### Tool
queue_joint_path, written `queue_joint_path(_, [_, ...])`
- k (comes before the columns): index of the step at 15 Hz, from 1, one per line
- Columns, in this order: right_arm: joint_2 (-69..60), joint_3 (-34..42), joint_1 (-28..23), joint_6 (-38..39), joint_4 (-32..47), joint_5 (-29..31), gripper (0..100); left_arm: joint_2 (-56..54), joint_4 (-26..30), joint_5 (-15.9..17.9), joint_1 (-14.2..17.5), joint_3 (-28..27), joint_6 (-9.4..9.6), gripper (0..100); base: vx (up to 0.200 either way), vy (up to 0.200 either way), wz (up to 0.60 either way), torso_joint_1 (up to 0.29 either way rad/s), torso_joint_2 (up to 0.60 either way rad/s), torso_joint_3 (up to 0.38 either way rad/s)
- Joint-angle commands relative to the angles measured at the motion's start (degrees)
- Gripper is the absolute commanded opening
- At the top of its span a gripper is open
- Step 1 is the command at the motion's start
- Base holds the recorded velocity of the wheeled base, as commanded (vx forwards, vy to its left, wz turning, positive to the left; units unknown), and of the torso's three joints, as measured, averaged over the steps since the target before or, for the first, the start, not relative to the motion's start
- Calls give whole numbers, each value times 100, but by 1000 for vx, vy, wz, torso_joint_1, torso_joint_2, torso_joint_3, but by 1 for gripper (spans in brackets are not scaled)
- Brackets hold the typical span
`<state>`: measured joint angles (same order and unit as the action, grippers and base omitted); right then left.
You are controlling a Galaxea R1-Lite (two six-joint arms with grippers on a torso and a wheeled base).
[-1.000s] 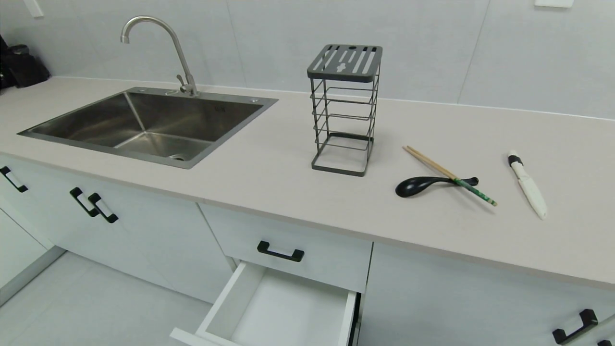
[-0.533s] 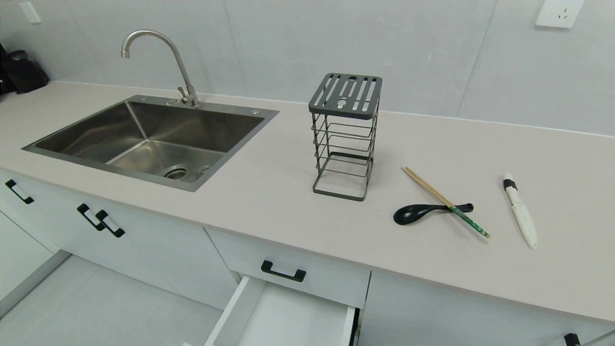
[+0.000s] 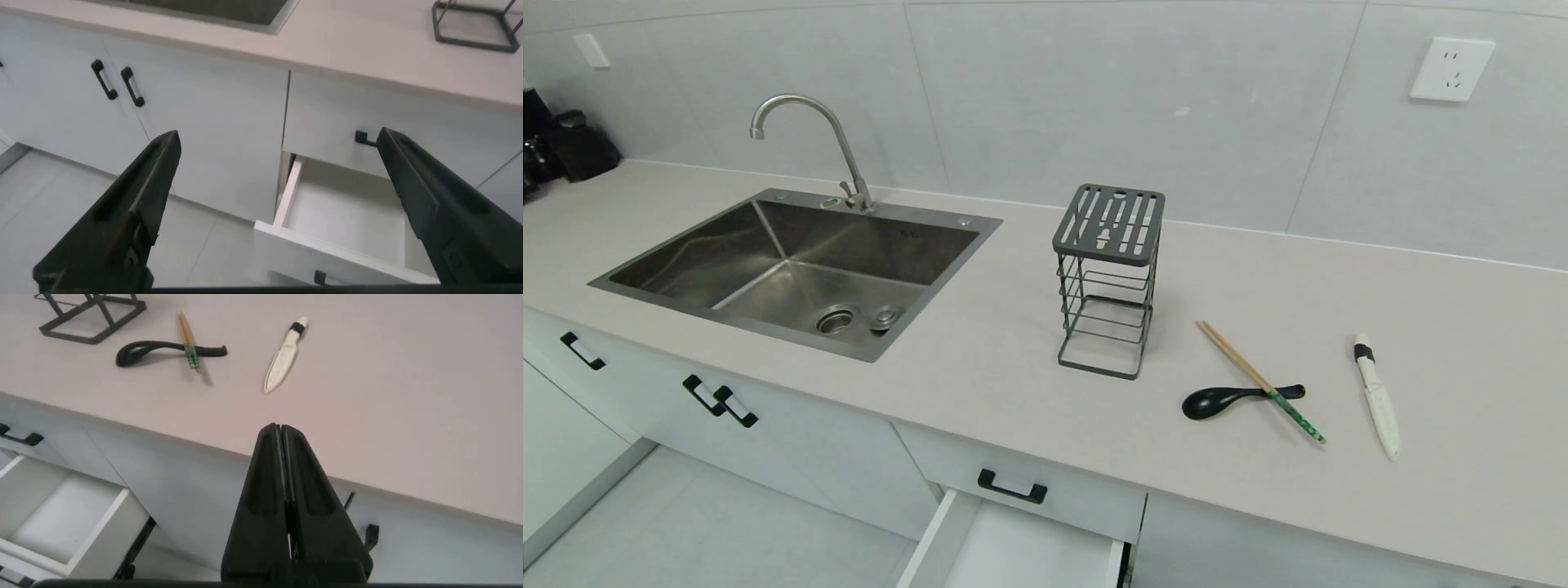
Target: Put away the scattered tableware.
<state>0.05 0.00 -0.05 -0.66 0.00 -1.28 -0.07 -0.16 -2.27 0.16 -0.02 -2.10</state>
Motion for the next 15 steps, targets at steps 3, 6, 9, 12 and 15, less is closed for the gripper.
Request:
queue_joint_path(3, [-5,0,5,31,-9,31,0,7,-2,-2,2,2,-1,100,0,0,0,76,-123,-63])
queue_joint_path(6, [-5,0,5,-13,-413,14,0,7,7,-2,2,2,-1,100,0,0,0,0,0,0])
queue_joint_path(9, [-5,0,5,-303,-633,-57,0,7,7,-2,2,-6,-1,100,0,0,0,0,0,0])
queue_joint_path(12, [4,0,5,-664,-1266,-285,100,7,7,-2,2,2,-1,100,0,0,0,0,0,0])
queue_joint_path(15, [4,-35,5,-822,-2329,-1015,100,7,7,-2,2,2,-1,100,0,0,0,0,0,0])
